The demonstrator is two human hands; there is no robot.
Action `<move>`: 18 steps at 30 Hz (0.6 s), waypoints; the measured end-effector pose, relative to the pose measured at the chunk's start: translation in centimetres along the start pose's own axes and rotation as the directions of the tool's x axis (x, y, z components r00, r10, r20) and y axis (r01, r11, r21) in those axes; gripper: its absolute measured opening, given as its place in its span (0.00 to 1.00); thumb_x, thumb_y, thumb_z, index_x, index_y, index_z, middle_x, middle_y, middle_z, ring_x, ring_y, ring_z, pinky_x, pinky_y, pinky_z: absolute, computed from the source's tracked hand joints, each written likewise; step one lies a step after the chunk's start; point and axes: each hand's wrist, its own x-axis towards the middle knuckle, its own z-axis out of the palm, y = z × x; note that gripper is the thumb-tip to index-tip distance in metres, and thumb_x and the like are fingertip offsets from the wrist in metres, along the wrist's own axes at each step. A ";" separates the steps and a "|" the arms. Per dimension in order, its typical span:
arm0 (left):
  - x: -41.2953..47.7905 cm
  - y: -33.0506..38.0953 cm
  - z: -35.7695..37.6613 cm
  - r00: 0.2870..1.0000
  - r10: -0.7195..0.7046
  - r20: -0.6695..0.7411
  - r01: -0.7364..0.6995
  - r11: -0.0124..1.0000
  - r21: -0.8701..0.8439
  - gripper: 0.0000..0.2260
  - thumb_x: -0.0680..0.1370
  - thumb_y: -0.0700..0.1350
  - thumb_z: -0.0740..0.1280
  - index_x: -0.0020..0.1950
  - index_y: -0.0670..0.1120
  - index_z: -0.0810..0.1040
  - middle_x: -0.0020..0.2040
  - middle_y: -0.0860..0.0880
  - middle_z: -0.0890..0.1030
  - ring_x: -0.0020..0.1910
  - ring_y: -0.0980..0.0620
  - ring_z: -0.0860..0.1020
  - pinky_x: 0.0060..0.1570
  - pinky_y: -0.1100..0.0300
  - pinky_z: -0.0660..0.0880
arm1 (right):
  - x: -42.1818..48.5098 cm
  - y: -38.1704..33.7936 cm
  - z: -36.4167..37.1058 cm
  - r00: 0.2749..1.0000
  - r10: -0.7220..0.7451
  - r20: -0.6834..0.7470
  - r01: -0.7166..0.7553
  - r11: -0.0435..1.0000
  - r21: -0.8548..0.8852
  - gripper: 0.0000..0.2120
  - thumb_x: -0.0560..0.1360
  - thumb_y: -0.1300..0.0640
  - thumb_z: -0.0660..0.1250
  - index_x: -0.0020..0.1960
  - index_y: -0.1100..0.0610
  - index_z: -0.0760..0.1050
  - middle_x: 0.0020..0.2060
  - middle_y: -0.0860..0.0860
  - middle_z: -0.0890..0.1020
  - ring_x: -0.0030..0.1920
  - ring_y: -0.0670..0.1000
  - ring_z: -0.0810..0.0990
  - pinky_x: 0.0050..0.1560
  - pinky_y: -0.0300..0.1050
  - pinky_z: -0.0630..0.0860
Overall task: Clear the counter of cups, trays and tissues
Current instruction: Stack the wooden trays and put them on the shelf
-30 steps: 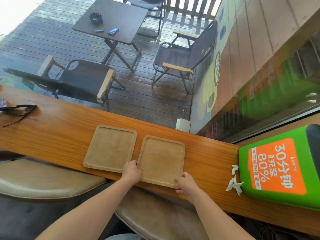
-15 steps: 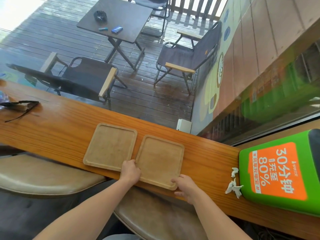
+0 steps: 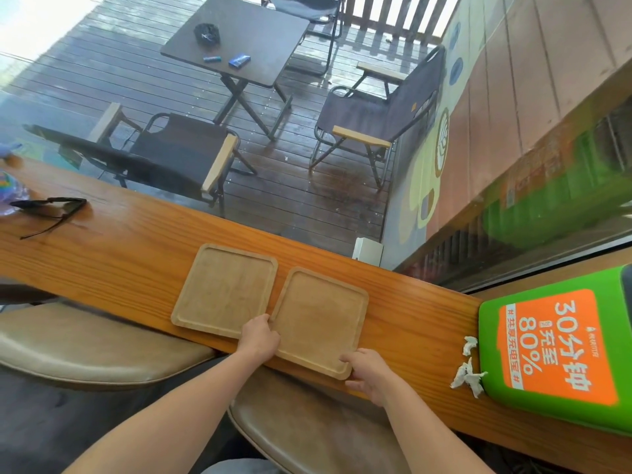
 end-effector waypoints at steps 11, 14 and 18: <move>1.8 -1.1 -4.1 0.998 -0.014 0.054 0.020 0.994 -0.111 0.14 0.79 0.43 0.64 0.65 0.46 0.75 0.60 0.45 0.80 0.55 0.47 0.79 0.54 0.54 0.78 | -1.6 -4.0 0.6 0.894 -0.278 -0.351 0.127 0.909 -0.397 0.26 0.79 0.53 0.62 0.75 0.60 0.63 0.72 0.56 0.67 0.67 0.58 0.71 0.59 0.50 0.73; 2.3 -1.7 -5.9 0.999 0.009 -0.039 -0.013 0.995 -0.094 0.11 0.80 0.43 0.63 0.61 0.46 0.76 0.56 0.46 0.79 0.47 0.50 0.77 0.41 0.60 0.75 | -1.7 -6.4 3.6 0.944 -0.295 -0.148 0.237 0.918 -0.317 0.20 0.81 0.55 0.60 0.71 0.59 0.69 0.63 0.55 0.76 0.60 0.56 0.78 0.60 0.50 0.77; 3.4 -3.2 -8.1 0.992 0.040 -0.123 -0.046 0.998 -0.051 0.11 0.79 0.41 0.61 0.61 0.44 0.76 0.56 0.43 0.79 0.47 0.48 0.77 0.38 0.59 0.73 | -2.3 -8.7 9.1 0.974 -0.208 0.095 0.220 0.964 -0.147 0.17 0.81 0.58 0.59 0.69 0.60 0.70 0.52 0.54 0.80 0.50 0.53 0.82 0.48 0.47 0.83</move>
